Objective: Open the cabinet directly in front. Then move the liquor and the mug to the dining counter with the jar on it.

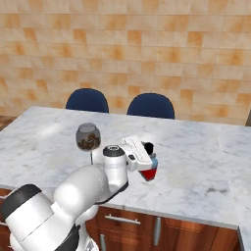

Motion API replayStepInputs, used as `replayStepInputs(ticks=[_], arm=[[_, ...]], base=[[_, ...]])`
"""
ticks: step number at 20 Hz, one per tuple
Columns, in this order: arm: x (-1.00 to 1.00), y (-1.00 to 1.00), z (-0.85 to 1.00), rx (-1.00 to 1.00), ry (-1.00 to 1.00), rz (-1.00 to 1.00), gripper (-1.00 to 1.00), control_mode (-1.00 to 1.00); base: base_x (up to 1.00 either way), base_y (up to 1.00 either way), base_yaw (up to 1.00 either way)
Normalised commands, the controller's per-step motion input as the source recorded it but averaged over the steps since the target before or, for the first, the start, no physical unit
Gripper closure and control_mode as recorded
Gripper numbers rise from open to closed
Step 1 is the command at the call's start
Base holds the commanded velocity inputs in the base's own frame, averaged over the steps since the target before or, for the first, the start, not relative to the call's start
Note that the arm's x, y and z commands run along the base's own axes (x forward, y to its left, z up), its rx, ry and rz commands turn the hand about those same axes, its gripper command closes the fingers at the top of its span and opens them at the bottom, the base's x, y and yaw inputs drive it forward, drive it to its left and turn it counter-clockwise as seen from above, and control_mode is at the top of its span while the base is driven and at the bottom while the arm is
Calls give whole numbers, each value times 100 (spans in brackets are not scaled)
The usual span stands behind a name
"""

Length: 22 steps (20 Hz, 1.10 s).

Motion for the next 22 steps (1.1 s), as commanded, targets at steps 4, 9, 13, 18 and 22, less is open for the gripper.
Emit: replayStepInputs(ticks=[4, 9, 13, 18, 22], arm=[[0, 5, 3, 0, -4, -2, -100, -100], [0, 2, 26, 0, 0, -6, -100, -100], [0, 4, 46, 0, 0, -8, -100, -100], [0, 6, 50, 0, 0, -7, -100, -100], [0, 4, 51, 0, 0, -4, -100, -100]], base=[[0, 0, 0], [0, 0, 0], [0, 0, 0], [0, 0, 0], [0, 0, 0]])
